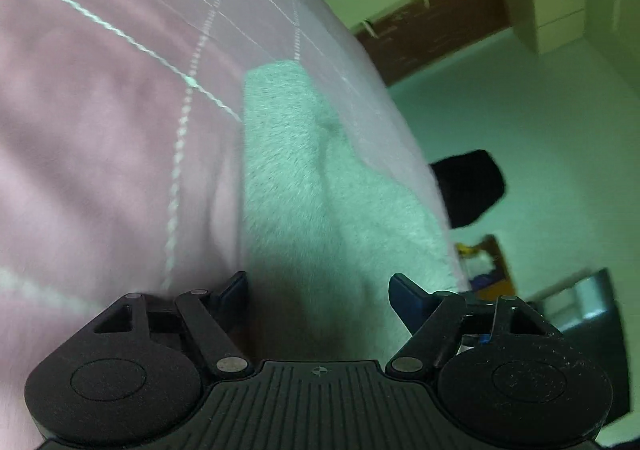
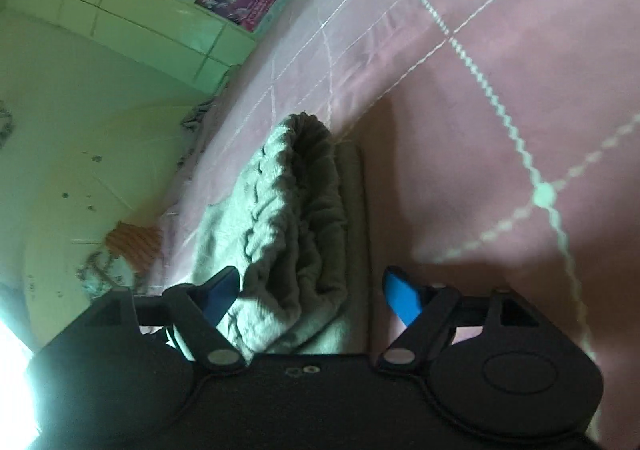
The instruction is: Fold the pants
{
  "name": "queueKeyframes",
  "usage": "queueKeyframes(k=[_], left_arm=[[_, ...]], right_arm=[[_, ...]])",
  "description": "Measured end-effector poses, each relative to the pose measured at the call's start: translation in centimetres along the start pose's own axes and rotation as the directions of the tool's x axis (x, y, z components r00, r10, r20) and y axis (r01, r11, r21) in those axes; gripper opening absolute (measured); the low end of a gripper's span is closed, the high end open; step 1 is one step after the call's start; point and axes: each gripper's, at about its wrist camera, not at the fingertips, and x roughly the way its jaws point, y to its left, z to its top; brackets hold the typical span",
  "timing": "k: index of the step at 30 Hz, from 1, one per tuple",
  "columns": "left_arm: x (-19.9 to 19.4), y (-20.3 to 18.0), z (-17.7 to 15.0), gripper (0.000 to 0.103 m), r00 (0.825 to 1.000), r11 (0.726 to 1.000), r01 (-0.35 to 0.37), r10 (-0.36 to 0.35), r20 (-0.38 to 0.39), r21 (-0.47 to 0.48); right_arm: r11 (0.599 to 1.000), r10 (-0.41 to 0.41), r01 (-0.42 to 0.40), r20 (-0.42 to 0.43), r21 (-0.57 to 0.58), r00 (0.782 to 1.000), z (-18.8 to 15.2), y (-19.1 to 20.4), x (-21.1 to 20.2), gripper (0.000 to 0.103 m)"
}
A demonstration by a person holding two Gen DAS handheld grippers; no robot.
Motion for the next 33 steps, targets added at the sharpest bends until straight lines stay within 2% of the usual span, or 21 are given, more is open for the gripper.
queueKeyframes(k=[4, 6, 8, 10, 13, 16, 18, 21, 25, 28, 33], left_arm=[[2.1, 0.5, 0.9, 0.077, 0.998, 0.998, 0.058, -0.058, -0.015, 0.020], [2.9, 0.6, 1.3, 0.076, 0.996, 0.996, 0.084, -0.084, -0.016, 0.029], [3.8, 0.6, 1.7, 0.073, 0.995, 0.995, 0.099, -0.099, -0.014, 0.031], [4.4, 0.7, 2.1, 0.065, 0.996, 0.995, 0.093, -0.093, -0.015, 0.036], [4.2, 1.7, 2.2, 0.059, 0.991, 0.991, 0.132, -0.132, 0.000, 0.000], [3.9, 2.4, 1.8, 0.059, 0.984, 0.983, 0.179, -0.179, 0.011, -0.037], [3.9, 2.2, 1.6, 0.058, 0.986, 0.985, 0.168, -0.168, 0.008, -0.026], [4.0, 2.0, 1.5, 0.034, 0.997, 0.997, 0.078, -0.078, 0.013, 0.006], [3.6, 0.0, 1.1, 0.029, 0.998, 0.997, -0.003, -0.002, 0.060, 0.081], [1.8, -0.5, 1.5, 0.028, 0.991, 0.996, 0.062, -0.069, 0.118, 0.065], [-1.0, -1.9, 4.9, 0.027, 0.969, 0.989, 0.116, -0.134, 0.209, 0.095]], right_arm=[[0.999, 0.035, -0.036, -0.039, -0.016, 0.999, 0.8, -0.4, 1.0, 0.071], [0.998, 0.032, -0.035, -0.062, -0.043, 0.998, 1.1, -0.1, 1.8, 0.063], [0.996, 0.037, -0.043, -0.081, -0.079, 0.996, 1.4, 0.2, 2.9, 0.062], [0.994, 0.056, -0.064, -0.088, -0.091, 0.995, 1.6, 0.3, 4.1, 0.060], [0.984, 0.043, -0.061, -0.112, -0.165, 0.993, 1.6, 1.6, 5.7, 0.059], [0.978, 0.063, -0.083, -0.112, -0.191, 0.992, 1.6, 1.6, 5.6, 0.055], [0.980, 0.092, -0.111, -0.116, -0.166, 0.989, 1.9, 1.2, 5.1, 0.055], [0.980, 0.095, -0.114, -0.120, -0.164, 0.988, 2.0, 1.1, 5.1, 0.054], [0.978, 0.054, -0.072, -0.097, -0.194, 0.994, 2.4, 2.3, 5.9, 0.051], [0.972, 0.042, -0.060, -0.084, -0.227, 0.996, 2.7, 3.6, 5.8, 0.049], [0.945, 0.102, -0.130, -0.109, -0.301, 0.989, 5.1, 7.0, 6.0, 0.048]])
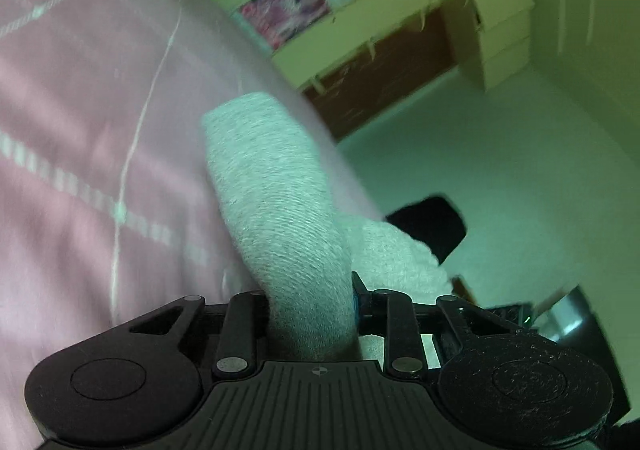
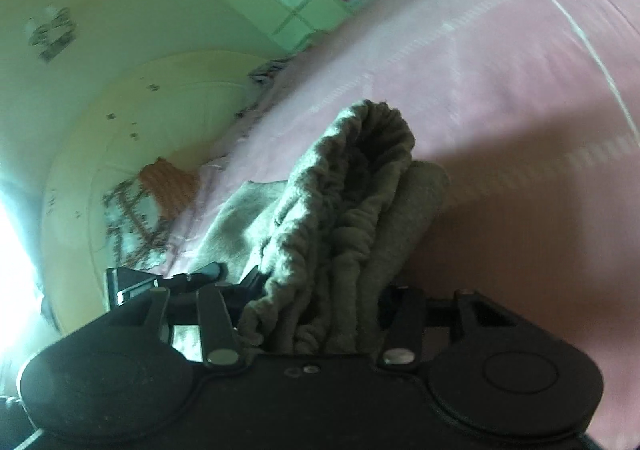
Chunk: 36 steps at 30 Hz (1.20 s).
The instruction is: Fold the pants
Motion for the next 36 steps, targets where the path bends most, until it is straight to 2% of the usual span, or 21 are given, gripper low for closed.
queueKeyframes(k=[3, 8, 9, 10, 11, 12, 13, 14, 15, 17, 18, 19, 20, 21, 22, 25, 26, 29, 32, 34, 36], left_arm=[[-0.3, -0.5, 3.3, 0.027, 0.999, 1.000, 0.005, -0.006, 0.035, 0.029], [2.0, 0.4, 8.0, 0.028, 0.998, 0.998, -0.056, 0.055, 0.029, 0.024], [3.0, 1.2, 8.3, 0.038, 0.993, 0.993, -0.120, 0.120, 0.003, 0.022], [4.0, 2.0, 8.1, 0.058, 0.976, 0.976, -0.215, 0.216, -0.023, 0.031], [4.6, 2.6, 7.7, 0.066, 0.923, 0.924, -0.378, 0.381, -0.058, 0.058], [4.8, 2.7, 7.4, 0.064, 0.901, 0.902, -0.421, 0.428, -0.069, 0.095], [4.5, 2.1, 7.0, 0.065, 0.909, 0.905, -0.405, 0.414, -0.051, 0.128], [4.1, 1.2, 6.6, 0.065, 0.910, 0.904, -0.403, 0.412, -0.044, 0.145], [3.7, 0.2, 6.2, 0.066, 0.910, 0.900, -0.403, 0.414, -0.035, 0.163], [2.0, -2.0, 4.8, 0.078, 0.922, 0.897, -0.384, 0.385, 0.039, 0.221], [1.5, -2.9, 4.0, 0.085, 0.914, 0.881, -0.404, 0.397, 0.079, 0.246], [1.7, -3.2, 3.5, 0.089, 0.898, 0.859, -0.438, 0.432, 0.086, 0.264], [3.2, -3.3, 3.0, 0.089, 0.854, 0.806, -0.507, 0.519, 0.046, 0.305], [4.7, -3.1, 2.4, 0.091, 0.812, 0.754, -0.548, 0.583, 0.016, 0.361], [4.9, -3.3, 2.2, 0.094, 0.810, 0.743, -0.556, 0.586, 0.040, 0.373], [4.8, -3.6, 2.5, 0.094, 0.798, 0.745, -0.578, 0.601, 0.039, 0.335], [4.5, -4.2, 2.7, 0.094, 0.783, 0.730, -0.597, 0.621, 0.045, 0.333], [3.1, -5.6, -0.2, 0.094, 0.759, 0.685, -0.628, 0.645, 0.095, 0.369], [0.2, -6.6, -2.7, 0.096, 0.758, 0.682, -0.635, 0.641, 0.121, 0.363], [-1.8, -8.0, -4.2, 0.101, 0.763, 0.693, -0.631, 0.635, 0.118, 0.348], [-4.0, -10.2, -6.6, 0.101, 0.746, 0.668, -0.653, 0.649, 0.149, 0.356]], right_arm=[[0.999, 0.033, -0.033, -0.003, -0.036, 0.999, 3.0, 0.7, 0.9, 0.047], [0.998, 0.035, -0.035, -0.005, -0.045, 0.999, 8.5, 0.3, 4.3, 0.048], [1.000, 0.015, -0.015, 0.004, -0.026, 1.000, 9.4, 0.1, 5.1, 0.057], [1.000, -0.029, 0.029, 0.020, 0.005, 0.999, 10.1, -0.6, 6.1, 0.065], [0.995, -0.096, 0.095, 0.032, 0.024, 0.995, 10.3, -1.0, 6.8, 0.088], [0.972, -0.230, 0.230, 0.016, 0.047, 0.973, 10.2, -1.9, 7.9, 0.090], [0.931, -0.359, 0.361, -0.053, 0.053, 0.932, 9.8, -2.7, 9.1, 0.086], [0.920, -0.385, 0.389, -0.078, 0.049, 0.920, 9.3, -3.3, 9.5, 0.087], [0.933, -0.352, 0.354, -0.048, 0.058, 0.935, 8.7, -3.3, 9.0, 0.085], [0.944, -0.329, 0.328, 0.018, 0.029, 0.944, 7.6, -2.1, 7.4, 0.084], [0.952, -0.305, 0.307, 0.081, -0.016, 0.949, 6.9, -1.4, 6.4, 0.086], [0.957, -0.278, 0.285, 0.120, -0.045, 0.953, 6.3, -1.0, 5.6, 0.087], [0.961, -0.260, 0.269, 0.128, -0.058, 0.957, 5.8, -0.9, 5.4, 0.088], [0.953, -0.288, 0.295, 0.095, -0.072, 0.953, 5.7, -0.9, 6.3, 0.090], [0.919, -0.384, 0.383, 0.014, -0.096, 0.923, 5.3, -1.4, 8.0, 0.092], [0.890, -0.443, 0.438, -0.008, -0.125, 0.897, 5.1, -0.6, 9.4, 0.097], [0.886, -0.453, 0.448, -0.014, -0.118, 0.891, 5.2, -0.2, 9.5, 0.097], [0.889, -0.450, 0.449, 0.010, -0.095, 0.893, 5.2, 1.1, 8.4, 0.097], [0.885, -0.452, 0.455, 0.044, -0.097, 0.891, 3.6, 2.2, 5.7, 0.098], [0.907, -0.408, 0.410, 0.037, -0.093, 0.912, 1.8, 3.3, 3.6, 0.099], [0.919, -0.381, 0.382, 0.026, -0.096, 0.924, -0.2, 4.6, 1.8, 0.101]])
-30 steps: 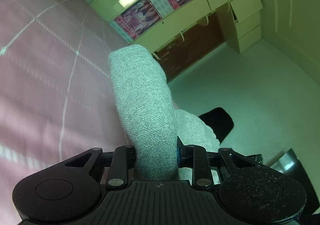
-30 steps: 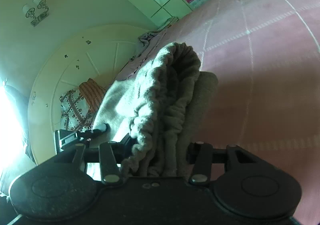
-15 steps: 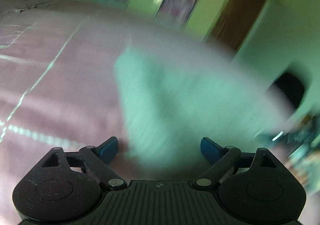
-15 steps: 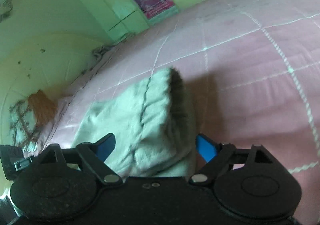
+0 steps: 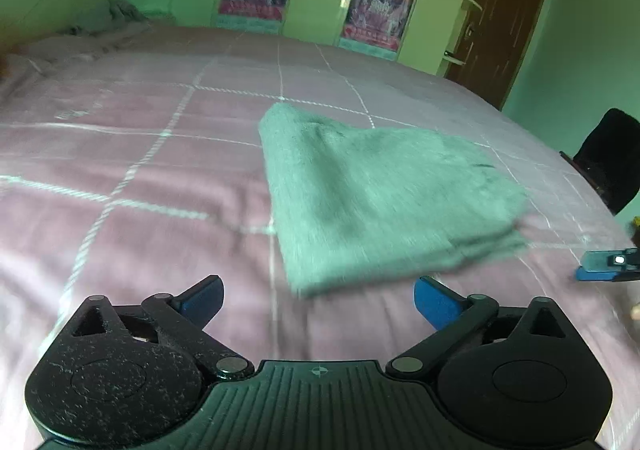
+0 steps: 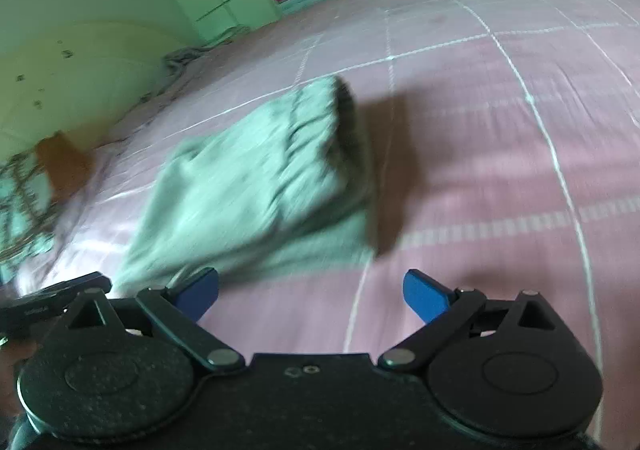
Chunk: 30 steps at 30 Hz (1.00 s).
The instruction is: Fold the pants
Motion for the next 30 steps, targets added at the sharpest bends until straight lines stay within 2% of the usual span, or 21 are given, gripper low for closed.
queueKeyframes(k=[2, 6, 9, 11, 17, 20, 24, 30], left_arm=[[-3.0, -0.7, -1.3, 0.101, 1.000, 1.000, -0.004, 0.004, 0.001, 0.004], [-8.9, -3.0, -2.9, 0.101, 0.999, 0.999, 0.041, -0.041, 0.007, 0.028], [-13.0, -5.1, -3.8, 0.101, 0.997, 0.997, 0.055, -0.057, 0.056, 0.050], [-15.6, -6.6, -4.4, 0.101, 0.994, 0.995, 0.074, -0.079, 0.075, 0.071], [-21.8, -9.6, -6.0, 0.102, 0.987, 0.993, 0.088, -0.098, 0.130, 0.080], [-24.2, -10.8, -6.9, 0.102, 0.982, 0.990, 0.101, -0.115, 0.147, 0.100], [-25.7, -12.1, -7.5, 0.103, 0.982, 0.985, 0.100, -0.120, 0.146, 0.138], [-26.7, -12.7, -7.4, 0.103, 0.980, 0.989, 0.090, -0.109, 0.168, 0.121]], right_arm=[[1.000, 0.002, -0.002, -0.001, -0.017, 1.000, -1.9, 0.9, -2.4, 0.103], [0.998, -0.003, 0.004, 0.013, -0.067, 1.000, -4.7, 4.1, -7.7, 0.103], [0.994, -0.016, 0.019, 0.025, -0.108, 1.000, -6.3, 7.2, -11.3, 0.103], [0.987, -0.060, 0.068, 0.058, -0.147, 0.997, -7.7, 9.7, -13.6, 0.103], [0.970, -0.105, 0.140, 0.176, -0.198, 0.979, -11.3, 14.9, -18.2, 0.103], [0.961, -0.120, 0.171, 0.226, -0.218, 0.967, -12.6, 16.5, -19.9, 0.103], [0.957, -0.097, 0.158, 0.245, -0.243, 0.965, -13.7, 17.8, -20.9, 0.103], [0.950, -0.098, 0.164, 0.246, -0.264, 0.964, -14.7, 18.6, -21.4, 0.103]])
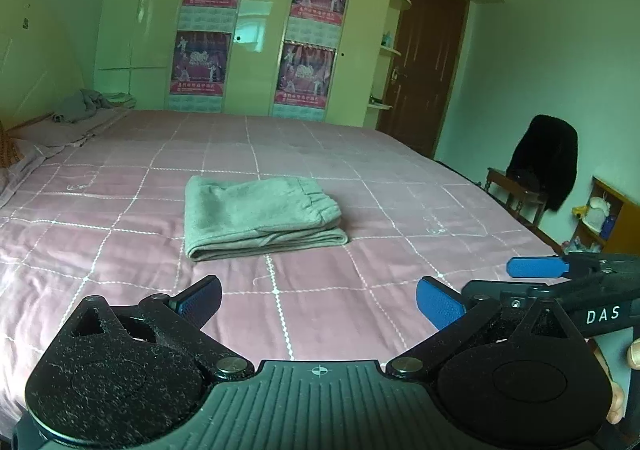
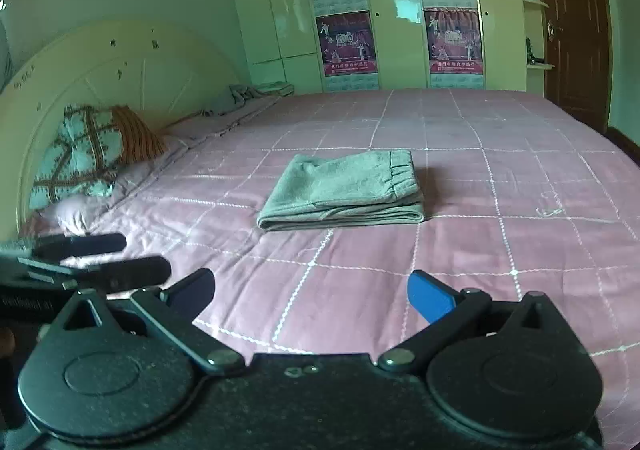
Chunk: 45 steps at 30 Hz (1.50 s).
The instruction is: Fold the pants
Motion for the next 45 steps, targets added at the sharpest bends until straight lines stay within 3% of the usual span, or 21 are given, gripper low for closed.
queueKeyframes(k=[10, 21, 45], left_arm=[[0.28, 0.00, -0.95, 0.103, 1.000, 1.000, -0.005, 0.005, -0.008, 0.005], [-0.44, -0.68, -0.68, 0.103, 1.000, 1.000, 0.012, -0.012, 0.023, 0.010], [-0.34, -0.73, -0.75, 0.103, 1.000, 1.000, 0.021, -0.021, 0.012, 0.002]], right_arm=[[0.998, -0.058, 0.059, 0.026, -0.006, 0.998, -0.32, -0.53, -0.54, 0.103], [0.997, -0.066, 0.068, 0.042, -0.037, 0.997, -0.54, 0.21, -0.63, 0.103], [0.997, -0.072, 0.074, 0.054, -0.032, 0.996, -0.31, 0.19, -0.96, 0.103]])
